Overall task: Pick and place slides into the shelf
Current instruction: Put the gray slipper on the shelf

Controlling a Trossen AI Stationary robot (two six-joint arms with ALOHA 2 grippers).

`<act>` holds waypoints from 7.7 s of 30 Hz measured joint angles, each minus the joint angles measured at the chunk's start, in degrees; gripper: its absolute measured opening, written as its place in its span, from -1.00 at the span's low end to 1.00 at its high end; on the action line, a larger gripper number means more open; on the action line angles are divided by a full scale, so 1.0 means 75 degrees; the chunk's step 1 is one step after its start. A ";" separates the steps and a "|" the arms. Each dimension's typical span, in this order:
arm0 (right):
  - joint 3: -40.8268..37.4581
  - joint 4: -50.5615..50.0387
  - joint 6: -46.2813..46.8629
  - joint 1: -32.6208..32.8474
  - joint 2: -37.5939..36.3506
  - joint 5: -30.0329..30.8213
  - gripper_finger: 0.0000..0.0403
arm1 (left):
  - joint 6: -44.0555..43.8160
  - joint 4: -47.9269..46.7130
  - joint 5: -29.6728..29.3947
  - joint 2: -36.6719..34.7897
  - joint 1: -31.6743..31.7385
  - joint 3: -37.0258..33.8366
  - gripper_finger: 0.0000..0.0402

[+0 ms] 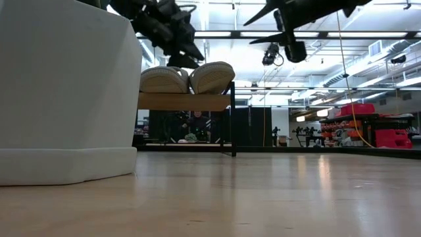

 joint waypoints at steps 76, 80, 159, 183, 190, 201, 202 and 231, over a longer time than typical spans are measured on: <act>-0.0003 -0.0477 -0.3119 0.0737 -0.0198 0.0041 -0.37 | 0.0822 0.0680 0.1279 0.0583 0.0470 0.0009 -0.97; -0.0003 -0.0474 -0.3117 0.0737 -0.0198 0.0041 -0.38 | 0.0811 0.0680 0.1223 0.0577 0.0508 0.0204 -0.97; -0.0003 -0.0466 -0.3021 0.0737 -0.0195 0.0265 -0.40 | 0.2254 -0.0909 0.4233 0.1251 0.0628 0.1402 -0.97; -0.0003 -0.0467 -0.2730 0.0737 -0.0195 0.0431 -0.42 | 0.3519 -0.0640 0.5158 0.1487 0.0666 0.1393 -0.98; -0.0003 -0.0493 -0.2686 0.0737 -0.0195 0.0493 -0.42 | 0.3918 -0.0671 0.5675 0.1507 0.0935 0.1399 -0.98; -0.0003 -0.0492 -0.2624 0.0737 -0.0195 0.0593 -0.42 | 0.4398 -0.0690 0.6111 0.1507 0.1003 0.1399 -0.98; -0.0003 -0.0492 -0.2624 0.0737 -0.0195 0.0608 -0.42 | 0.4398 -0.0696 0.6120 0.1507 0.0999 0.1399 -0.98; -0.0003 -0.0492 -0.2558 0.0737 -0.0195 0.0650 -0.42 | 0.3349 0.0595 0.5487 0.1673 0.0965 0.0775 -0.98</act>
